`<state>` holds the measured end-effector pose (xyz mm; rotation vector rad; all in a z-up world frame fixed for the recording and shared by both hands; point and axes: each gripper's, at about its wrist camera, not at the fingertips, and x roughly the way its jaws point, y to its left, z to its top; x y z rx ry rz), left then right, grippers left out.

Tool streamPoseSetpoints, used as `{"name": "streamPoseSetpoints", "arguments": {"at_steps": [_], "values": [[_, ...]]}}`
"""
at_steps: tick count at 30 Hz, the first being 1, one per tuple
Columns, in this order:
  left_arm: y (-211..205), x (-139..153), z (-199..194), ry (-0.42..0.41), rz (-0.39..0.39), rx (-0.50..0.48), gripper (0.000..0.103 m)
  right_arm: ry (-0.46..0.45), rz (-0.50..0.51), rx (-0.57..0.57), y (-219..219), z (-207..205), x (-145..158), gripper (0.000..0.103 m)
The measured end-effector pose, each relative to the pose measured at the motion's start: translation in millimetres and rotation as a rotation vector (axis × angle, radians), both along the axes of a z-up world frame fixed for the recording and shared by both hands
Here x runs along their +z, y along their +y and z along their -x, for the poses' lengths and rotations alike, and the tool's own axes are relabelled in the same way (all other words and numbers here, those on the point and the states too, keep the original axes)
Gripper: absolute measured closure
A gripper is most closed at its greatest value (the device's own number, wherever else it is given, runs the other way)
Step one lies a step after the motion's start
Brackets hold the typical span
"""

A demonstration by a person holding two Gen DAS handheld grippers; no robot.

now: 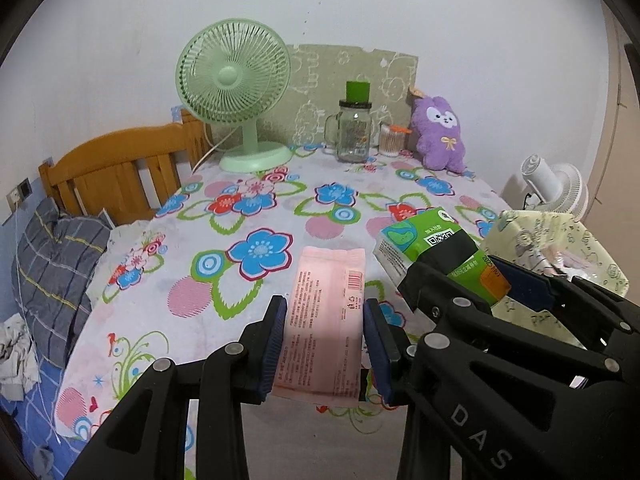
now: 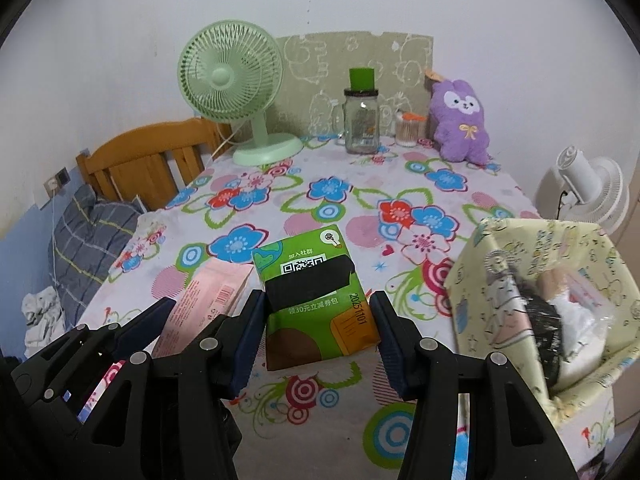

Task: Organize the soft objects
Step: 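Carry the pink packet with the left tool while the right tool carries the tissue pack to the box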

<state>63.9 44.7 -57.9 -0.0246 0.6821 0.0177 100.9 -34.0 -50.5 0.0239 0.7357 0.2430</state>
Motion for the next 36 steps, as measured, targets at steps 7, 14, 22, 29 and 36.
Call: {"name": "streamPoseSetpoints", "arguments": {"at_steps": [7,14,22,29,36], "values": [[-8,20,10,-0.034,-0.011,-0.012,0.064,-0.032,-0.010,-0.014,-8,14,21,0.046],[-18,38,16,-0.060,-0.024,-0.018,0.064,-0.062,-0.018,-0.016,-18,22,41,0.046],[-34,50,14,-0.083,-0.038,-0.035,0.064,-0.087,-0.027,-0.030,-34,24,55,0.046],[-57,52,5,-0.093,-0.037,-0.070,0.064,-0.100,-0.029,-0.054,-56,19,58,0.046],[-81,54,-8,-0.100,-0.032,-0.105,0.064,-0.109,-0.023,-0.087,-82,8,60,0.046]]}}
